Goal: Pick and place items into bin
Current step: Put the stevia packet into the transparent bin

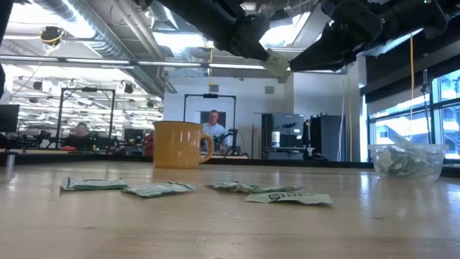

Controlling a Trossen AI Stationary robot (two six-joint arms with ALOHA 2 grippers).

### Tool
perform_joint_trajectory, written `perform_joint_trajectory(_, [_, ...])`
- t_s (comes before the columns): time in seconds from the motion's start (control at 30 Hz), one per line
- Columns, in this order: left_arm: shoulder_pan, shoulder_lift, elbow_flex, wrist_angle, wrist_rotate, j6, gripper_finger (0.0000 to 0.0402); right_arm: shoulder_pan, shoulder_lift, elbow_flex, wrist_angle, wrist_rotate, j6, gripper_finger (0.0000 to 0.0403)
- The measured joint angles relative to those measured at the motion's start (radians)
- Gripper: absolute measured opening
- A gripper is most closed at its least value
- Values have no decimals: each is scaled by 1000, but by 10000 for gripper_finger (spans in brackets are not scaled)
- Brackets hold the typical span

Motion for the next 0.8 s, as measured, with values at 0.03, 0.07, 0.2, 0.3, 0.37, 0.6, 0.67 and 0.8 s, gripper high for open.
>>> perform_joint_trajectory(0.03, [0, 0, 0, 0, 7, -2, 3, 0, 0, 0, 10, 0, 0, 113])
perform_joint_trajectory(0.07, [-1, 0, 0, 0, 19, -6, 3, 0, 0, 0, 23, 0, 0, 113])
perform_joint_trajectory(0.2, [-1, 0, 0, 0, 65, -25, 3, -10, 0, 0, 37, 0, 0, 113])
perform_joint_trajectory(0.3, [-1, 0, 0, 0, 66, -25, 3, -21, 0, 0, 33, 0, 21, 113])
perform_joint_trajectory(0.37, [-1, 0, 0, 0, 66, -25, 3, -25, 0, 0, 28, -1, 24, 113])
perform_joint_trajectory(0.6, [-1, 0, 0, 0, 42, -26, 3, -25, 0, 0, -4, -3, 53, 113])
perform_joint_trajectory(0.67, [-1, 0, 0, 0, 42, -26, 3, -25, 0, 0, -9, -3, 53, 113])
perform_joint_trajectory(0.8, [-1, 0, 0, 0, 41, -29, 3, -25, 0, 0, -6, -3, 50, 113])
